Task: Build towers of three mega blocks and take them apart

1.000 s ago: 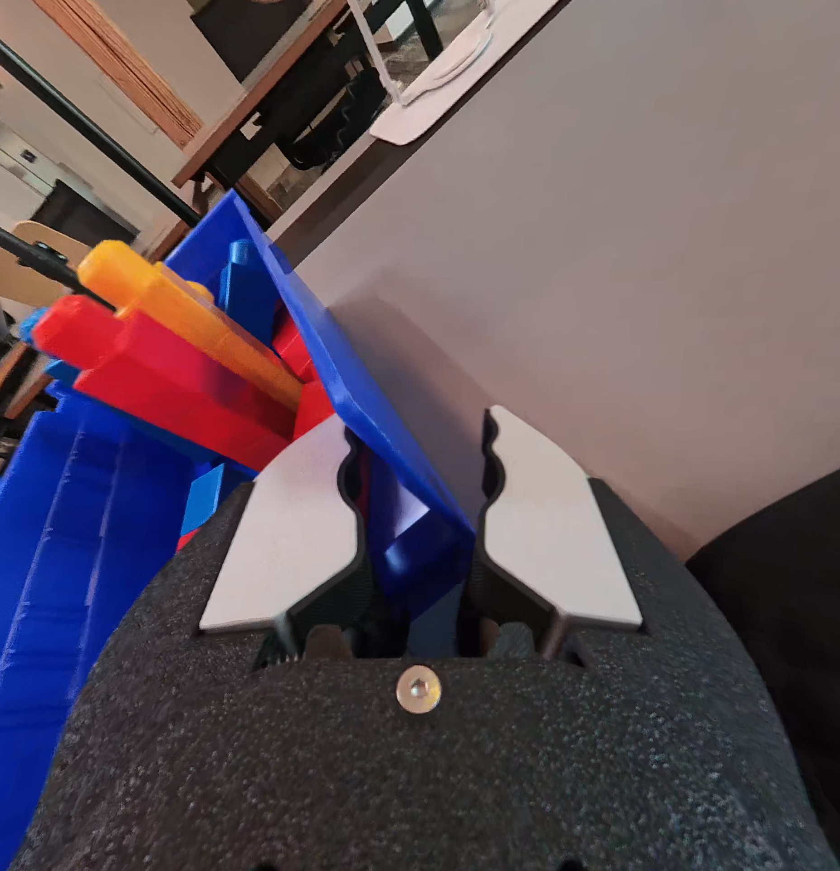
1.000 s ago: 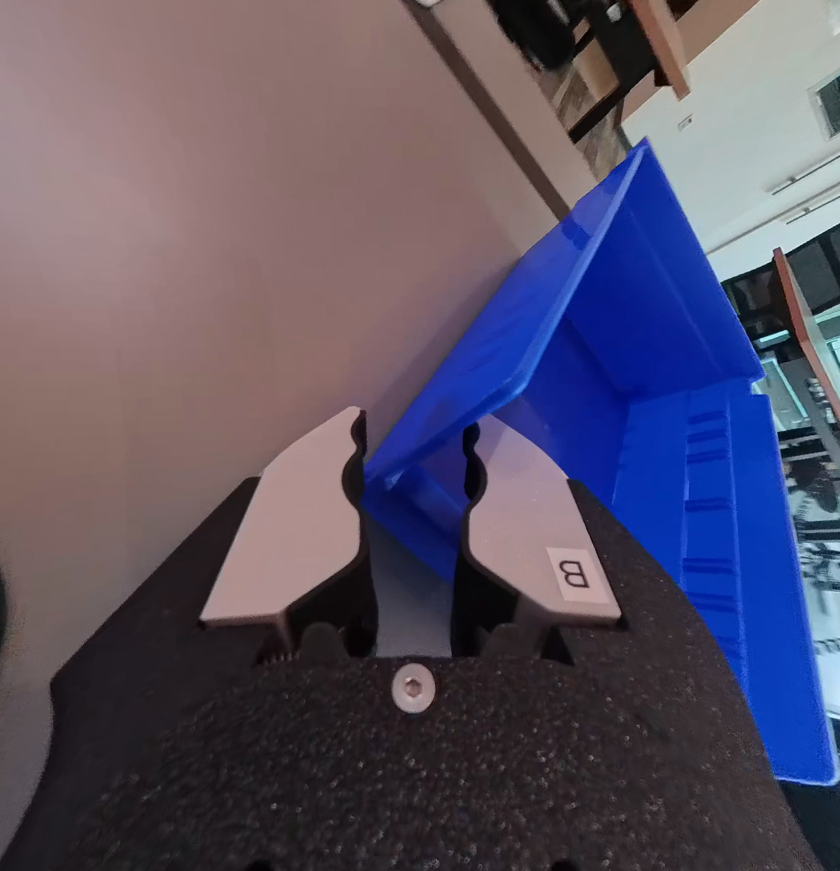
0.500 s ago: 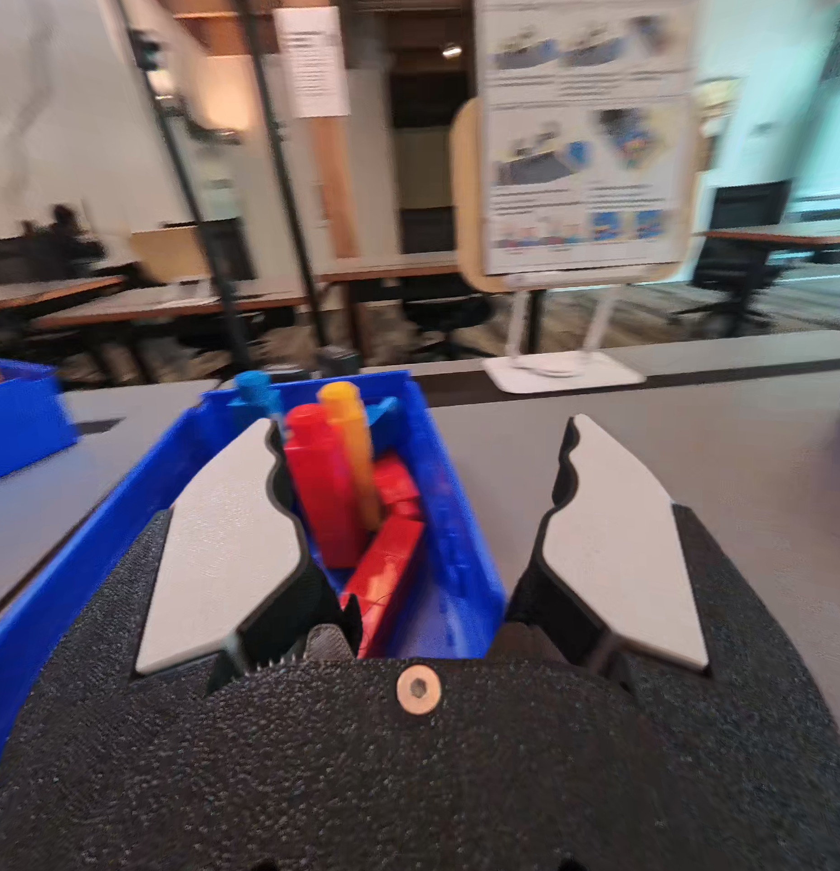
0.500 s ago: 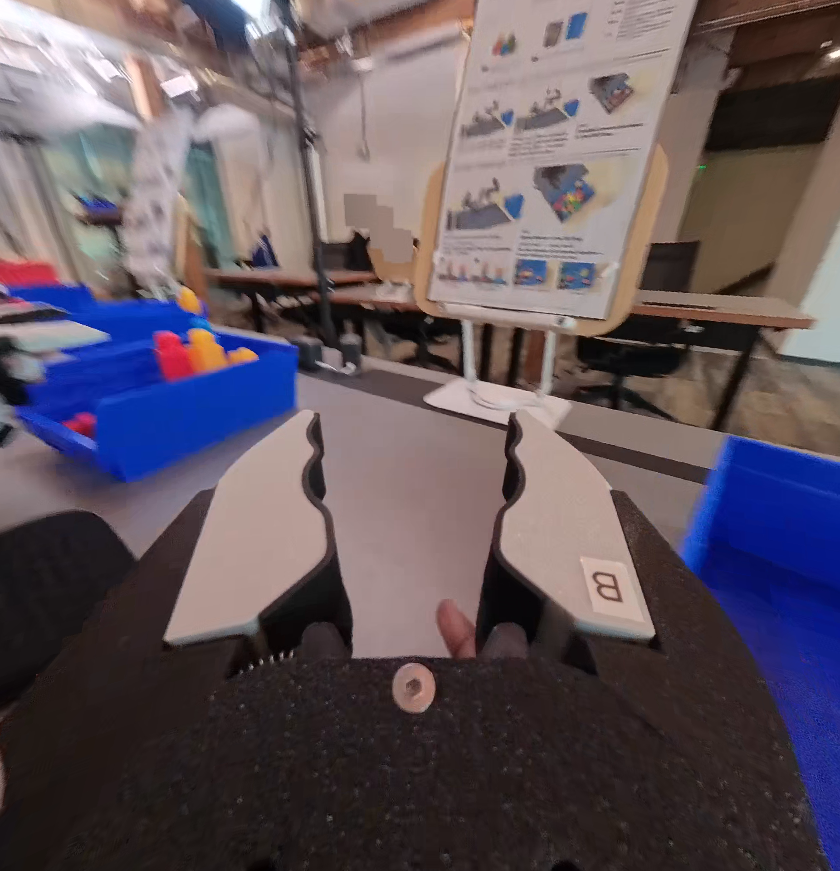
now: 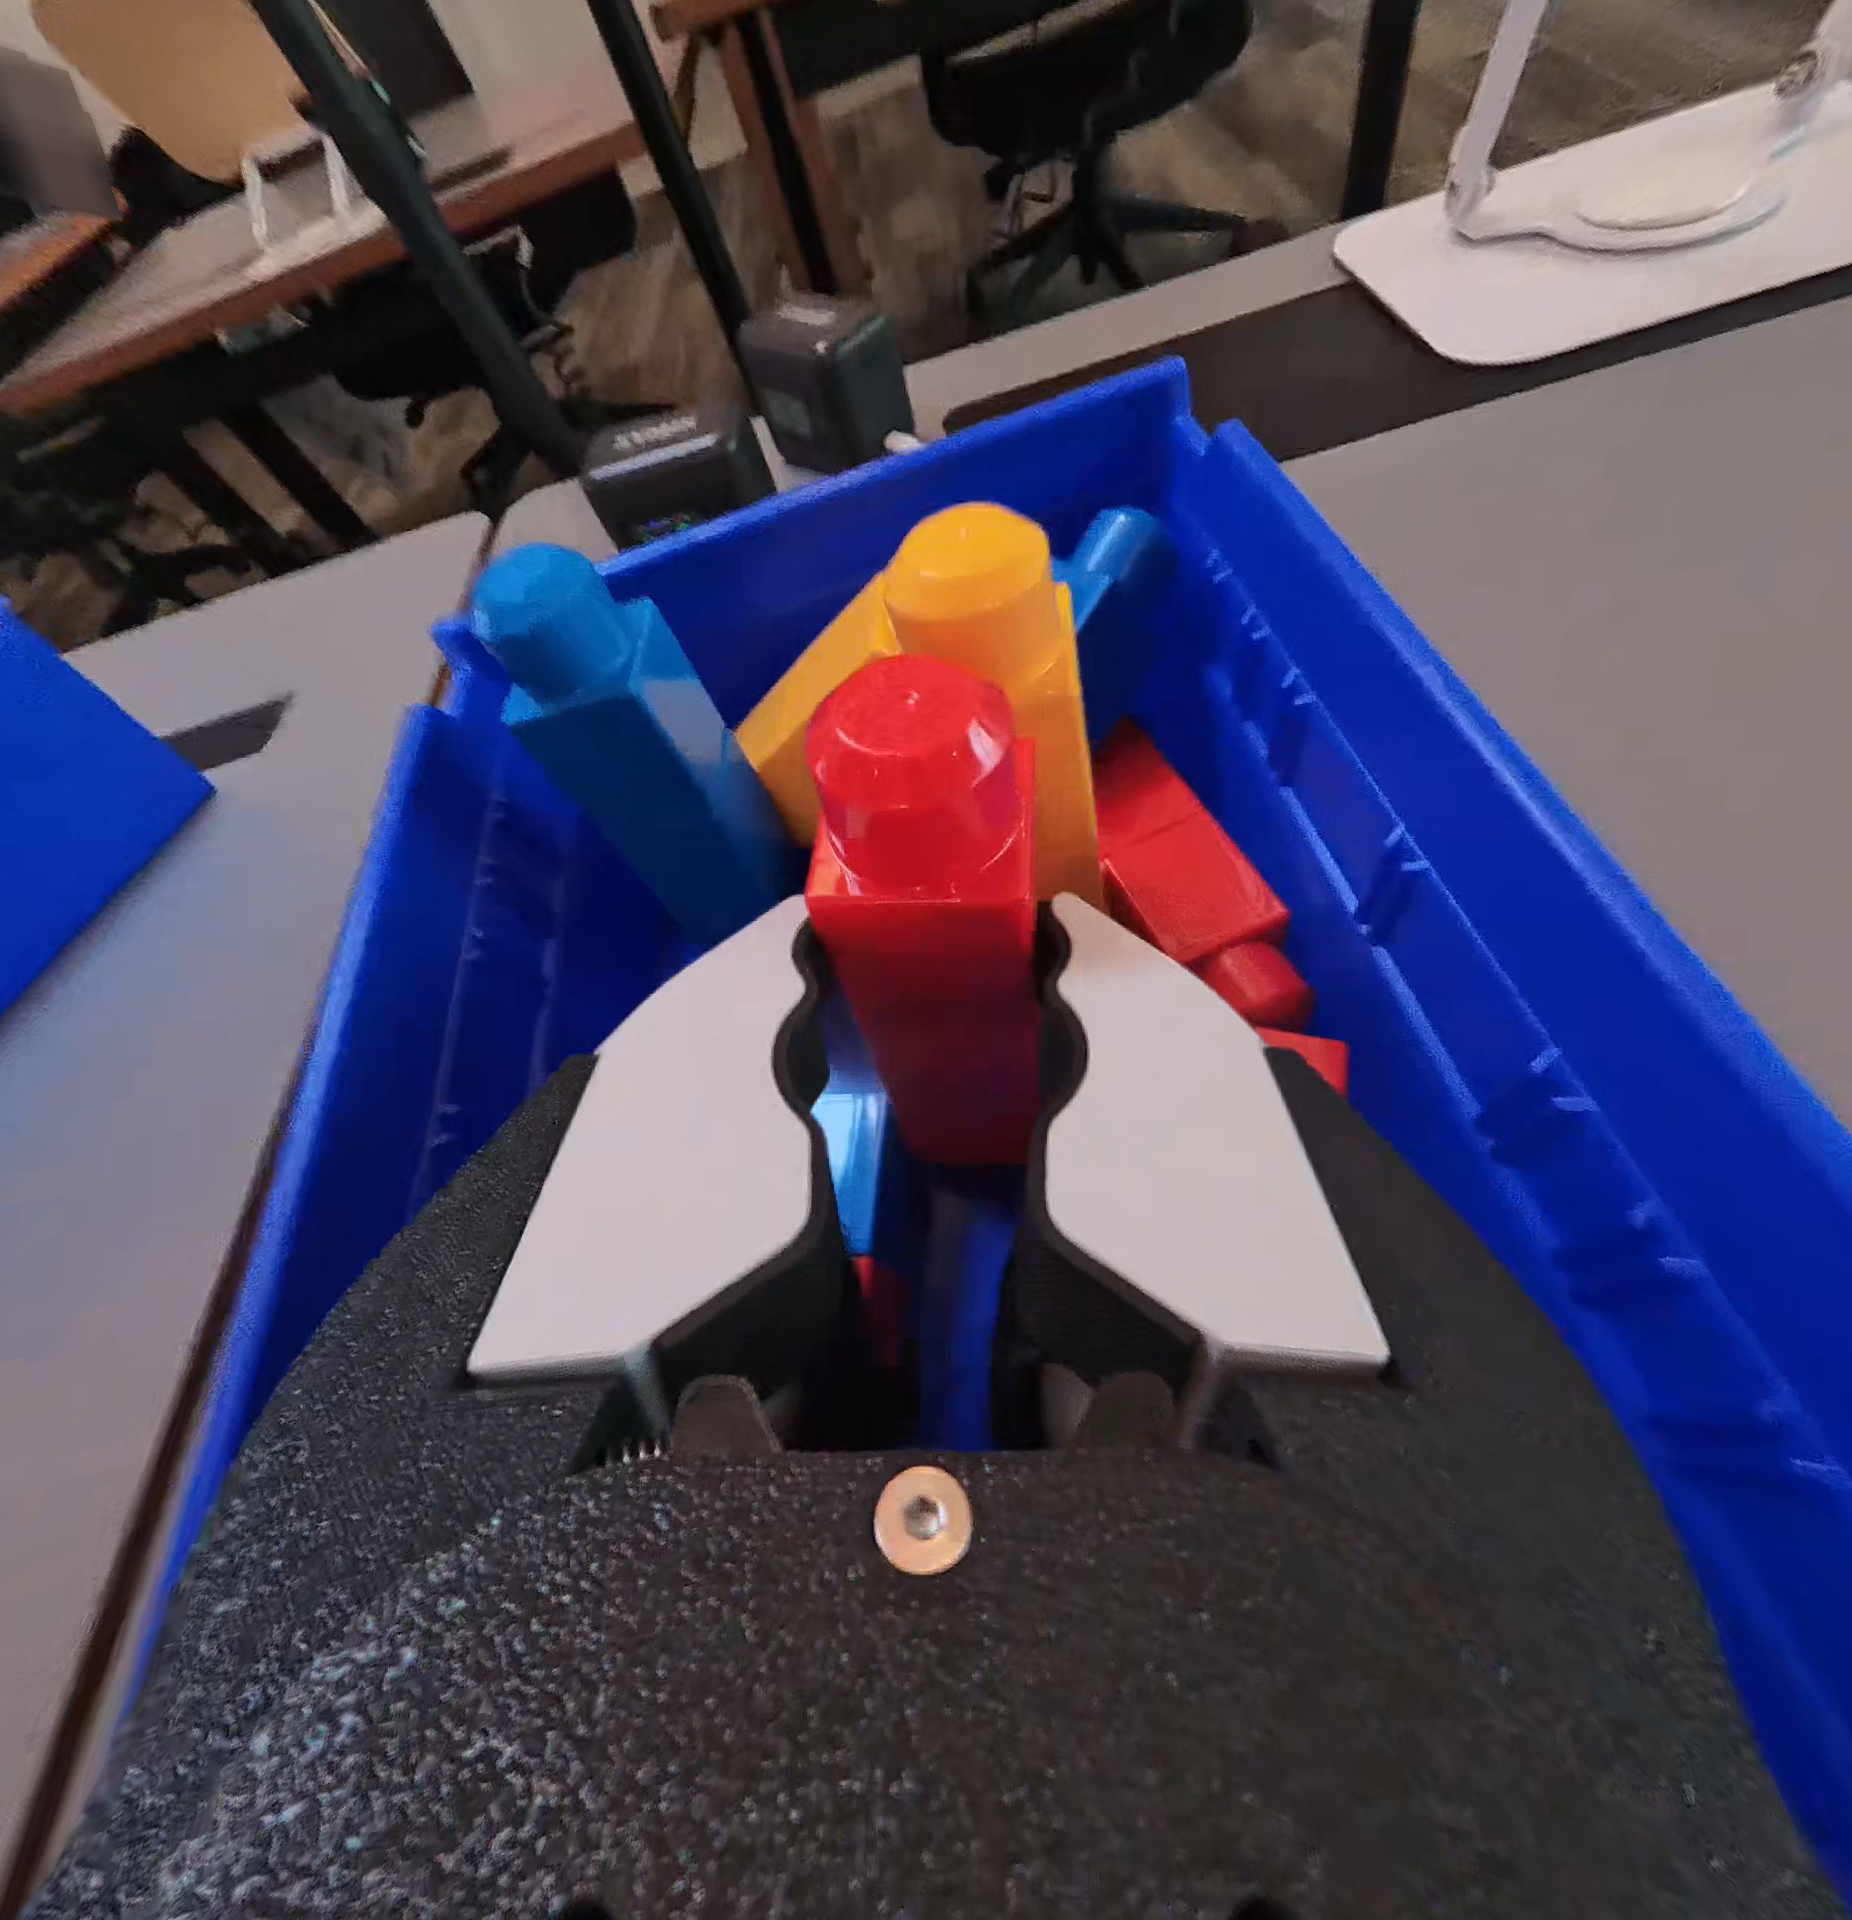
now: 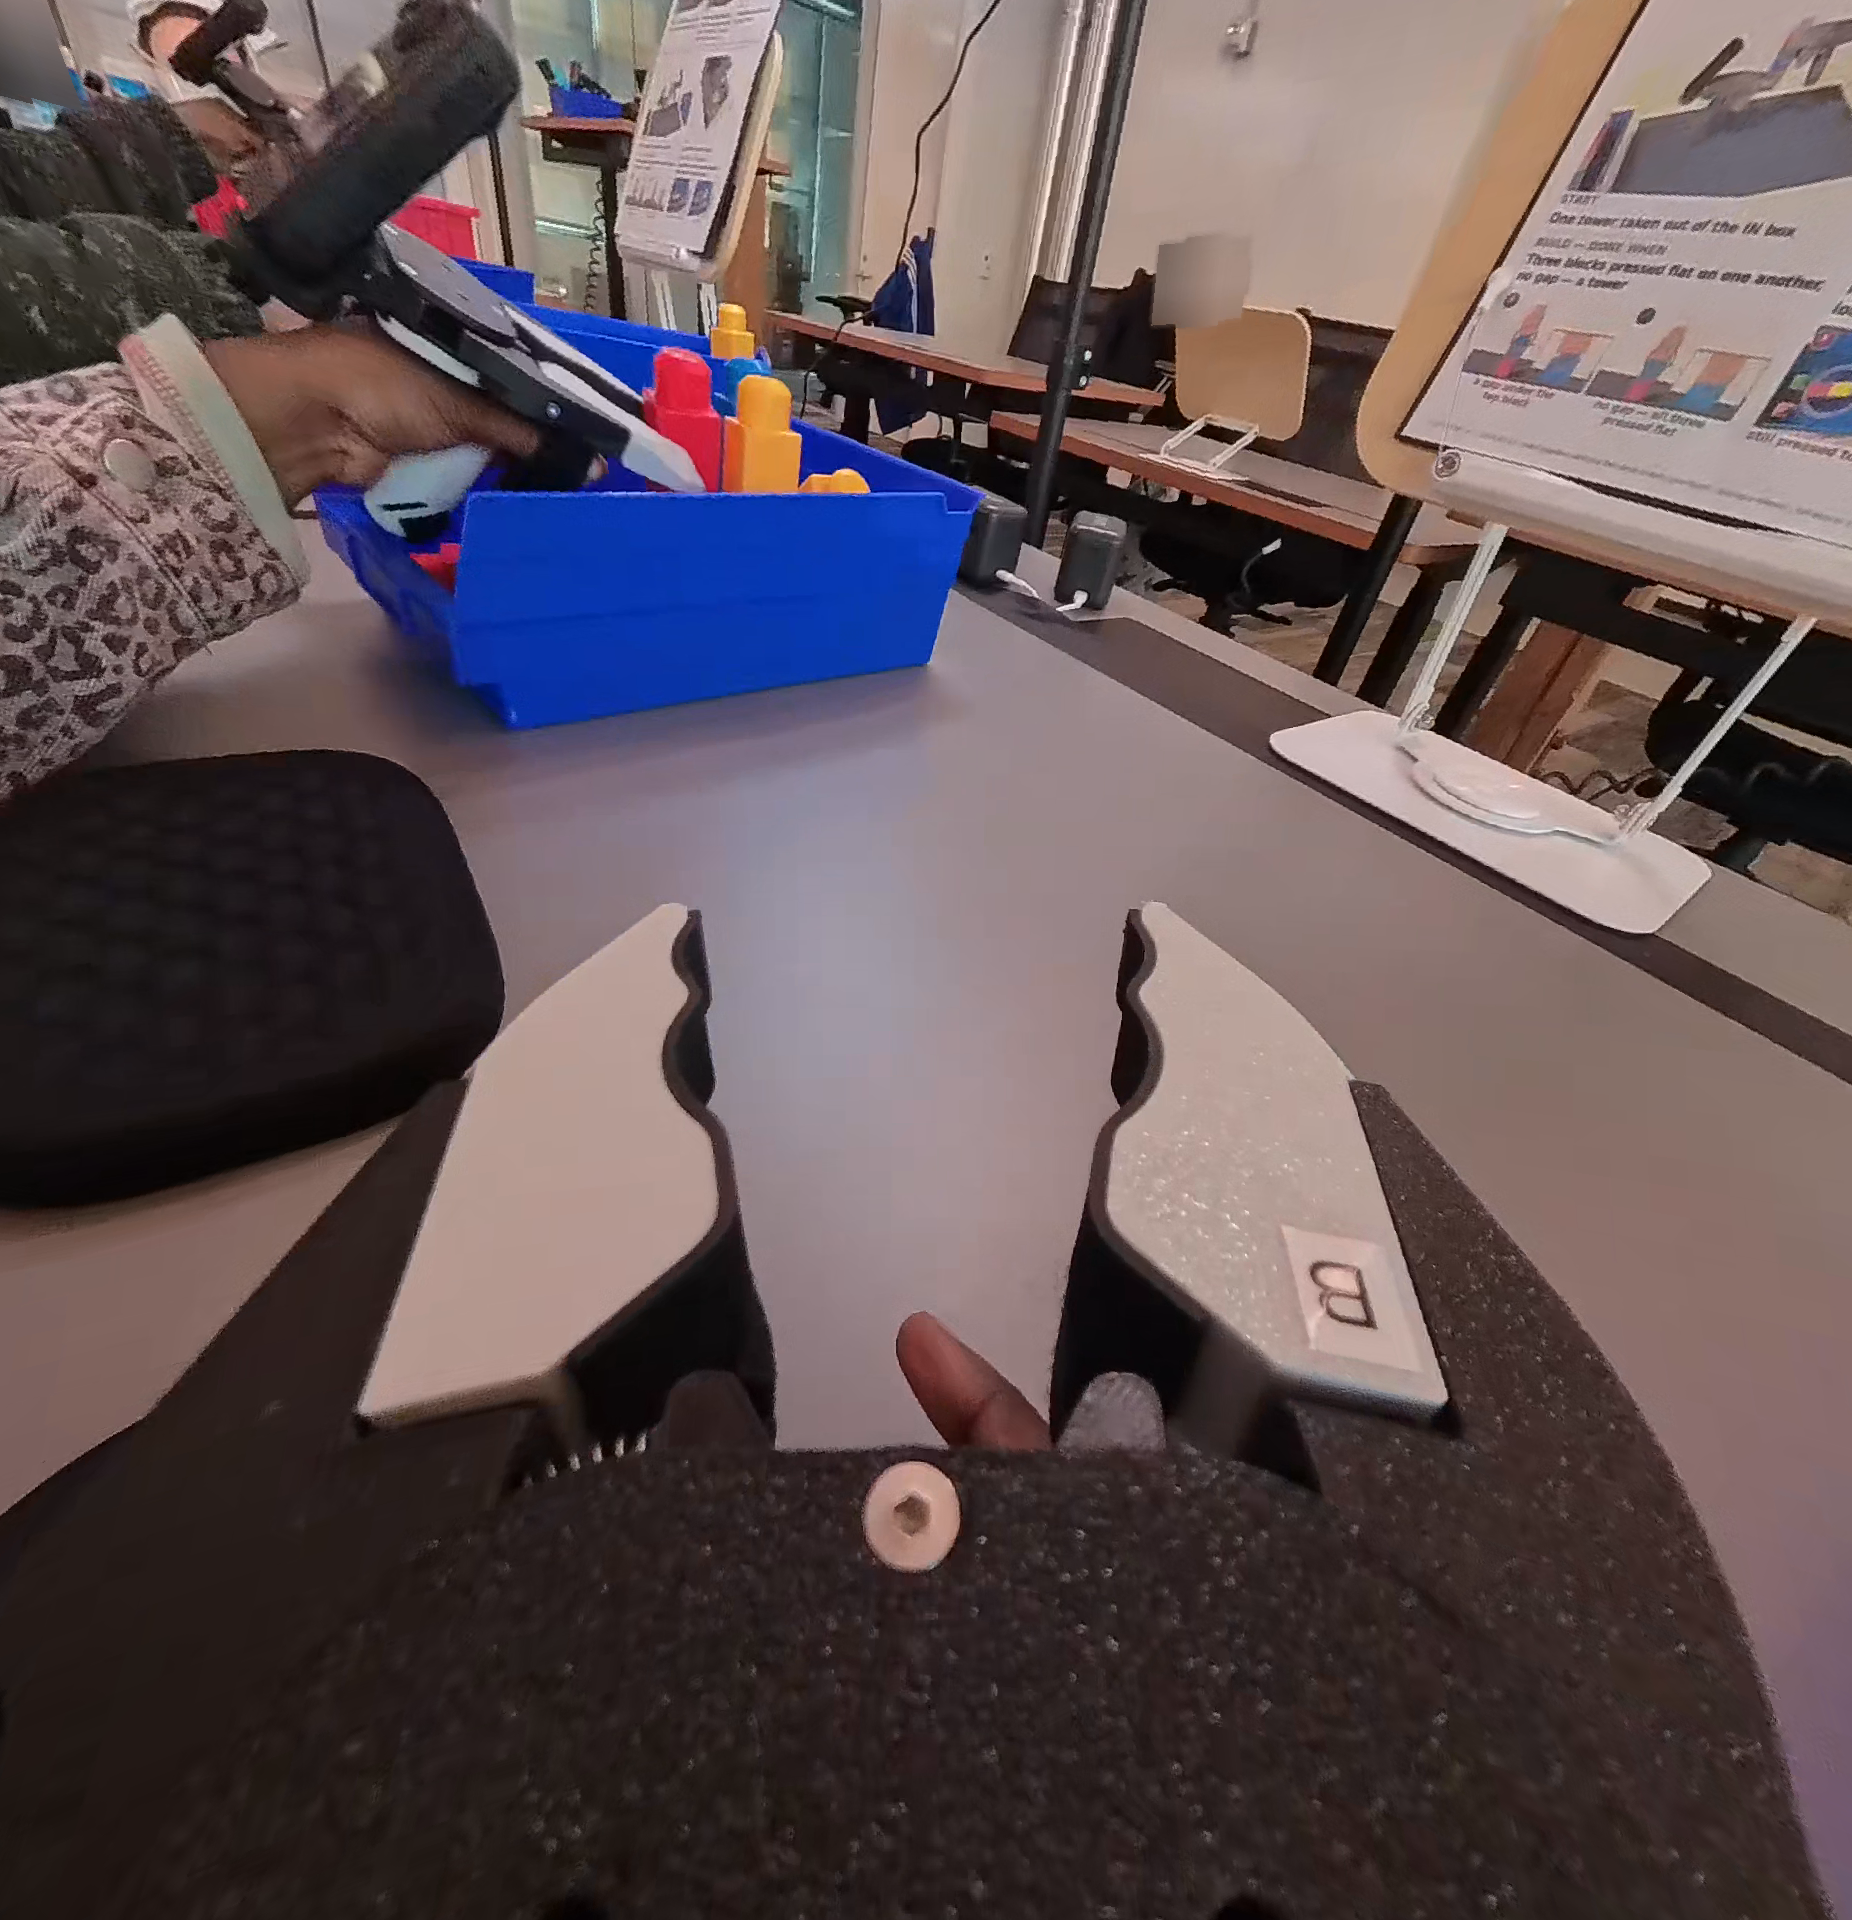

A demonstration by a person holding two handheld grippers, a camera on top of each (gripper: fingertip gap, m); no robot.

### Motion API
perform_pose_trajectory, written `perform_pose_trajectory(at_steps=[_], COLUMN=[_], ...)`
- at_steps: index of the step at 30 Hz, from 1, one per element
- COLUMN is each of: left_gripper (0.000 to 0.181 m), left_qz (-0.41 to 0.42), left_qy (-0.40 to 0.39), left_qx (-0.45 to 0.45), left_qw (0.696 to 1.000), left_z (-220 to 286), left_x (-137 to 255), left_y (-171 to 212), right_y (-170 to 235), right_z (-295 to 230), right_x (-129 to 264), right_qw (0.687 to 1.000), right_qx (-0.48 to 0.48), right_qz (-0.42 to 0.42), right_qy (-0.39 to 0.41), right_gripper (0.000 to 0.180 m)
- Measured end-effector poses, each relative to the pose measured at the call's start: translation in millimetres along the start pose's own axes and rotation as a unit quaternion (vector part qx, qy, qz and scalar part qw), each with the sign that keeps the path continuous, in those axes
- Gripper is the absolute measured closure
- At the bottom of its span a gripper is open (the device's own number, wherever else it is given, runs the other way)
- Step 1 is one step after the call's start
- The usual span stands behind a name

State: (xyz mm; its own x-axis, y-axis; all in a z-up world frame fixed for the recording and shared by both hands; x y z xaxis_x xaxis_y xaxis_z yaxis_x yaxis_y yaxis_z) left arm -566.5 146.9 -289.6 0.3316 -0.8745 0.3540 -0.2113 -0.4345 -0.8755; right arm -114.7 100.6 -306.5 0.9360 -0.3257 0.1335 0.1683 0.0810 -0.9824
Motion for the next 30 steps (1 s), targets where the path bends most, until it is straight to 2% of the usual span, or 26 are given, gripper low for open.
perform_pose_trajectory(at_steps=[3, 6, 9, 12, 15, 17, 18, 21, 23, 26, 30], left_gripper=[0.144, 0.144, 0.144, 0.145, 0.145, 0.145, 0.145, 0.145, 0.145, 0.145, 0.145], left_qz=[0.106, 0.267, 0.411, 0.475, 0.481, 0.472, 0.463, 0.439, 0.412, 0.354, 0.299], left_qy=[-0.039, -0.008, 0.106, 0.252, 0.350, 0.406, 0.428, 0.468, 0.493, 0.539, 0.592], left_qx=[0.024, 0.097, 0.170, 0.240, 0.319, 0.385, 0.415, 0.473, 0.514, 0.539, 0.544], left_qw=[0.993, 0.959, 0.889, 0.808, 0.738, 0.681, 0.655, 0.603, 0.569, 0.542, 0.515], left_z=[-11, -21, -13, 6, 19, 28, 32, 47, 60, 84, 111], left_x=[42, 100, 154, 186, 191, 187, 184, 172, 164, 154, 149], left_y=[-35, -89, -144, -185, -208, -216, -219, -221, -219, -220, -223], right_y=[-5, -24, -64, -118, -179, -214, -228, -251, -249, -234, -228], right_z=[3, 7, 12, 15, 19, 18, 18, 20, 19, 16, 14], right_x=[3, 2, -7, -19, -29, -36, -41, -53, -59, -69, -78], right_qw=[1.000, 1.000, 1.000, 0.996, 0.981, 0.974, 0.972, 0.957, 0.941, 0.914, 0.890], right_qx=[-0.007, -0.005, 0.022, 0.076, 0.160, 0.187, 0.191, 0.255, 0.295, 0.321, 0.399], right_qz=[-0.006, -0.021, -0.002, 0.043, 0.095, 0.096, 0.096, 0.118, 0.159, 0.247, 0.212], right_qy=[0.010, 0.019, 0.007, -0.030, -0.048, -0.087, -0.102, -0.076, -0.039, -0.008, 0.069], right_gripper=[0.111, 0.115, 0.117, 0.117, 0.121, 0.135, 0.135, 0.128, 0.122, 0.127, 0.123])
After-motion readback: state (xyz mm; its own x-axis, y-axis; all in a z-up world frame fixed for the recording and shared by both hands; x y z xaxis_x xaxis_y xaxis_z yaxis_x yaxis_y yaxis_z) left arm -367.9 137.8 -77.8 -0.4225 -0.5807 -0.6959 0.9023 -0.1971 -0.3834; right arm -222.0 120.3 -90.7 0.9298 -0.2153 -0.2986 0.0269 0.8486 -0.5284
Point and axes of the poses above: each gripper's, where its closed fingertips meet, x back along the fingers, y out of its underside, z = x × y across the jaws, the point moved 8 cm from there along x, back along the fingers, and after that the axes turned 11 degrees about -y, right-handed, at the moved point
